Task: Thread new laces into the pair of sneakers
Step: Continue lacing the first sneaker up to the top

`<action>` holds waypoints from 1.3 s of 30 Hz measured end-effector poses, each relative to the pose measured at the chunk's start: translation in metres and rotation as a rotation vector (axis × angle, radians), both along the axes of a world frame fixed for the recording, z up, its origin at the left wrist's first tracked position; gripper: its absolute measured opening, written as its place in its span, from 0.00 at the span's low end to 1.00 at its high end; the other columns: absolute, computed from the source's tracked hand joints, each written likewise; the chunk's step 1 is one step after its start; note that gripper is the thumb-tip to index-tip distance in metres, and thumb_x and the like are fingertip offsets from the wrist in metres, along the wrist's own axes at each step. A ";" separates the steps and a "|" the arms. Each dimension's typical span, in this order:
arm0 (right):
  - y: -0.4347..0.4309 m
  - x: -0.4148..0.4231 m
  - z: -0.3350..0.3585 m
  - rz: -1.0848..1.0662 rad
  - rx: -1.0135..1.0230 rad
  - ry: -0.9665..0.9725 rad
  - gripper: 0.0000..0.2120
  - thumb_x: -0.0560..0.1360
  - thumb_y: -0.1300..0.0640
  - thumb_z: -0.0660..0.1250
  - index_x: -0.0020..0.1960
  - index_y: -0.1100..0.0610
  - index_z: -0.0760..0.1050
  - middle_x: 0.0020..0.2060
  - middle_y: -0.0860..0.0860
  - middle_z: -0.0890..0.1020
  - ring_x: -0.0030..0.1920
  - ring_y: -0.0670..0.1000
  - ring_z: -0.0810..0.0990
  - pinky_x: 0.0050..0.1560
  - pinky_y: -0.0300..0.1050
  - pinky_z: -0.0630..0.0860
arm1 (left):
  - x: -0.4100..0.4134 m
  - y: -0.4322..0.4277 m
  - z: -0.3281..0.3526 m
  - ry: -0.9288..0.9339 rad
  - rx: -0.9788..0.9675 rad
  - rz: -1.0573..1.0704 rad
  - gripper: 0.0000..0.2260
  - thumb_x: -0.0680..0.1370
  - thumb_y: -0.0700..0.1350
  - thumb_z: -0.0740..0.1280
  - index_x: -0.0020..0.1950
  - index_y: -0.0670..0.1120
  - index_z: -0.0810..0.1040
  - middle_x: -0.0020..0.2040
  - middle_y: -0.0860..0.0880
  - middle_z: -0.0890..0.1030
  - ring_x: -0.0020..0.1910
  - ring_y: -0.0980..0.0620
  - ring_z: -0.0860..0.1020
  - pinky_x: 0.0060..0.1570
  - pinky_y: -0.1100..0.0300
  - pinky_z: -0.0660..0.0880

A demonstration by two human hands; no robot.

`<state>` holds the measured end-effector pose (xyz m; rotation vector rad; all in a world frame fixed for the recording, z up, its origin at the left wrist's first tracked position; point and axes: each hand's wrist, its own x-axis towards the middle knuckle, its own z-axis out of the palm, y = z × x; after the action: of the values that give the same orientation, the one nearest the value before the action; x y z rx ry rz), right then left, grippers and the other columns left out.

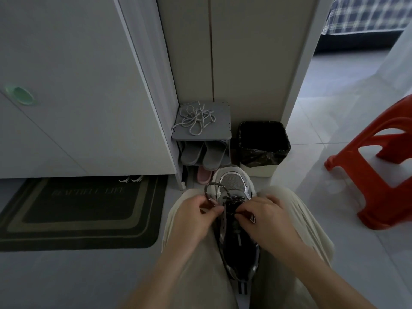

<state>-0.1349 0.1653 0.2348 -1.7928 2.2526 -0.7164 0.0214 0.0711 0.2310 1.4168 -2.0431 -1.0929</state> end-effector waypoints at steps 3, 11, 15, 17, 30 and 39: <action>0.000 0.000 0.000 -0.008 -0.003 -0.016 0.07 0.68 0.47 0.65 0.41 0.46 0.80 0.37 0.41 0.81 0.42 0.44 0.79 0.57 0.44 0.64 | -0.006 0.007 -0.002 -0.002 -0.003 0.009 0.03 0.72 0.48 0.73 0.41 0.50 0.82 0.35 0.57 0.81 0.35 0.64 0.78 0.36 0.71 0.70; 0.001 -0.004 0.005 -0.005 0.046 -0.030 0.07 0.71 0.45 0.68 0.45 0.45 0.81 0.40 0.41 0.81 0.45 0.43 0.77 0.60 0.41 0.60 | 0.003 -0.011 0.023 0.125 -0.105 0.215 0.02 0.75 0.46 0.70 0.43 0.48 0.80 0.37 0.55 0.80 0.36 0.59 0.77 0.35 0.68 0.70; -0.001 0.001 0.003 -0.017 0.035 0.002 0.08 0.68 0.46 0.63 0.40 0.46 0.81 0.37 0.41 0.80 0.42 0.44 0.78 0.55 0.44 0.66 | 0.002 -0.013 0.017 0.079 -0.020 0.161 0.07 0.75 0.50 0.69 0.45 0.47 0.79 0.38 0.52 0.80 0.37 0.54 0.79 0.37 0.63 0.73; -0.002 0.005 0.002 -0.046 0.025 0.017 0.07 0.67 0.47 0.64 0.38 0.46 0.80 0.34 0.41 0.79 0.39 0.46 0.79 0.52 0.45 0.68 | -0.001 -0.007 0.006 -0.028 -0.001 0.042 0.10 0.74 0.55 0.69 0.44 0.49 0.79 0.39 0.55 0.80 0.38 0.56 0.79 0.40 0.62 0.76; -0.001 0.003 -0.001 -0.069 0.026 0.013 0.08 0.67 0.44 0.66 0.41 0.46 0.80 0.36 0.42 0.79 0.40 0.46 0.78 0.51 0.47 0.68 | -0.003 -0.007 0.006 0.103 0.043 0.144 0.05 0.78 0.46 0.65 0.43 0.50 0.76 0.40 0.52 0.83 0.40 0.53 0.82 0.48 0.50 0.79; -0.004 0.013 -0.007 -0.086 -0.006 0.079 0.05 0.65 0.50 0.74 0.39 0.47 0.80 0.36 0.44 0.78 0.39 0.49 0.78 0.43 0.45 0.65 | -0.007 0.009 0.002 -0.033 0.017 -0.034 0.03 0.73 0.45 0.72 0.41 0.49 0.79 0.36 0.57 0.79 0.37 0.64 0.77 0.36 0.74 0.70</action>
<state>-0.1221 0.1609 0.2275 -1.7664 2.3930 -0.6797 0.0145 0.0802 0.2329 1.4216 -2.0929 -1.1101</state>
